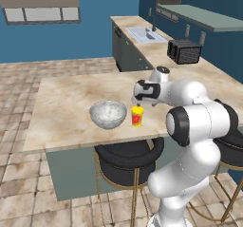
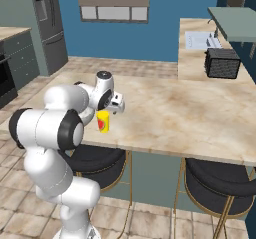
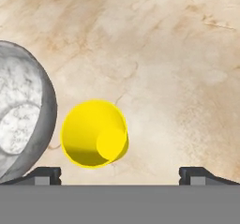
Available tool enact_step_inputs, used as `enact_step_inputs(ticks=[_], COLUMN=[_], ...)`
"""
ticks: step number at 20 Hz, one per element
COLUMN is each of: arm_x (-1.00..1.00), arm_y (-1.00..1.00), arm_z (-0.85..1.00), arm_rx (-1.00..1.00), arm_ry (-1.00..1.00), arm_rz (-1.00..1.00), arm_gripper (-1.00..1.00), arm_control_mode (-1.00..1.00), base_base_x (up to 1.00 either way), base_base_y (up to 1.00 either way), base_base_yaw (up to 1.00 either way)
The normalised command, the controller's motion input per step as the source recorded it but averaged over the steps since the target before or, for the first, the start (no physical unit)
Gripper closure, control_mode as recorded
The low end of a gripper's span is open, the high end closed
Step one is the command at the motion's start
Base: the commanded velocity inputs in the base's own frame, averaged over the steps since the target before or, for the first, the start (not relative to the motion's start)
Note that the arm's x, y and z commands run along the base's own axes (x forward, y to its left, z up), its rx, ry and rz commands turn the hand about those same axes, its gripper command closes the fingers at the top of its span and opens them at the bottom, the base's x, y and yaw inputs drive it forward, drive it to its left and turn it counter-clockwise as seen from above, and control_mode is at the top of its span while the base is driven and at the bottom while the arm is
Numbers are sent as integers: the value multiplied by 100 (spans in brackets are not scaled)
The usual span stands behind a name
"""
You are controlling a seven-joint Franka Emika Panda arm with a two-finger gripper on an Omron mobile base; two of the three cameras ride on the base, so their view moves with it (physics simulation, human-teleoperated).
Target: Place the cup inside the bowl on the dining table and move the bowl to any counter.
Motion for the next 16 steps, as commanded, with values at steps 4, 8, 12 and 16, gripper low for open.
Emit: enact_step_inputs(ticks=[4, 8, 12, 16], arm_x=[0, 0, 0, 2], arm_y=[0, 0, 0, 0], arm_z=[-17, -8, -5, -2], arm_rx=[0, 0, 0, 0], arm_ry=[0, 0, 0, 0], arm_rz=[0, 0, 0, 0], arm_gripper=[-100, -100, -100, -100], arm_control_mode=[-100, -100, -100, -100], base_base_x=[0, 0, 0, 0], base_base_y=[0, 0, 0, 0], base_base_yaw=[0, 0, 0, 0])
